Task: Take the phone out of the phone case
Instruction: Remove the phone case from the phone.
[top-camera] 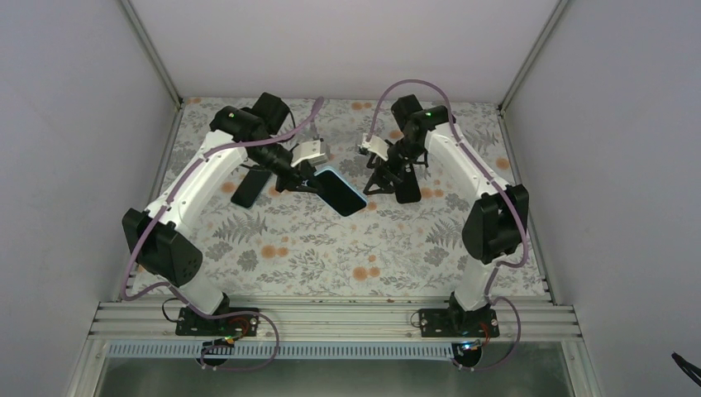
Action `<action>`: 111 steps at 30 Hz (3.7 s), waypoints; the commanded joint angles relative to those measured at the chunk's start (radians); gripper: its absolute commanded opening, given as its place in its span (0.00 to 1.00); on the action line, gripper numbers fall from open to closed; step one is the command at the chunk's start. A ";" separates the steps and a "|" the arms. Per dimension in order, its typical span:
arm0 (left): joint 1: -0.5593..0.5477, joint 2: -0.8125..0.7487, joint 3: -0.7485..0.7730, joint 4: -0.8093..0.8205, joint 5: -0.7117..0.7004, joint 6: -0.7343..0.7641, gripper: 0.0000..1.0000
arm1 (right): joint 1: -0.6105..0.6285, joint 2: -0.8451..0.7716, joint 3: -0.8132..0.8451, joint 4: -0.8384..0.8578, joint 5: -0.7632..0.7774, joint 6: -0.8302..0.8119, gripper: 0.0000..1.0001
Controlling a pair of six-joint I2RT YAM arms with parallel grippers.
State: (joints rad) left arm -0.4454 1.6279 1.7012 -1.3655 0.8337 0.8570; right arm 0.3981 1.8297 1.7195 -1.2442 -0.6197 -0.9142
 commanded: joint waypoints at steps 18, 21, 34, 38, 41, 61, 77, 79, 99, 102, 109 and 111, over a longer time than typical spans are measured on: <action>0.011 -0.003 0.046 0.009 0.070 0.019 0.02 | 0.039 -0.133 -0.128 -0.043 -0.070 -0.044 0.97; 0.011 0.002 0.053 0.009 0.076 0.014 0.02 | 0.042 -0.121 -0.126 -0.043 -0.071 -0.044 0.97; 0.011 -0.001 0.038 0.008 0.087 0.019 0.02 | 0.038 -0.064 -0.073 -0.026 -0.054 -0.038 0.96; 0.011 0.003 0.036 0.008 0.094 0.020 0.02 | 0.035 -0.038 -0.039 -0.032 -0.057 -0.038 0.95; 0.010 0.000 0.032 0.008 0.102 0.023 0.02 | 0.035 -0.030 -0.030 -0.024 -0.053 -0.037 0.95; 0.015 0.006 0.051 0.009 0.078 0.019 0.02 | 0.034 -0.137 -0.117 -0.043 -0.064 -0.057 0.98; 0.015 0.001 0.043 0.008 0.092 0.018 0.02 | 0.042 -0.097 -0.081 -0.041 -0.069 -0.056 0.96; 0.014 -0.005 0.040 0.008 0.086 0.020 0.02 | 0.041 -0.097 -0.083 -0.042 -0.069 -0.058 0.97; 0.015 -0.031 0.023 0.008 0.087 0.020 0.02 | 0.021 -0.087 -0.079 -0.041 -0.071 -0.069 0.96; 0.016 -0.028 0.019 0.008 0.096 0.022 0.02 | 0.021 -0.077 -0.069 -0.041 -0.071 -0.069 0.95; 0.013 -0.028 0.006 0.008 0.113 0.026 0.02 | 0.013 -0.041 -0.018 -0.032 -0.070 -0.055 0.94; 0.012 -0.029 -0.002 0.009 0.129 0.031 0.02 | 0.012 -0.035 -0.007 -0.009 -0.058 -0.035 0.93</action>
State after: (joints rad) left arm -0.4271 1.6352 1.7115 -1.3579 0.8494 0.8600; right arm 0.4221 1.7687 1.6634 -1.3037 -0.6678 -0.9688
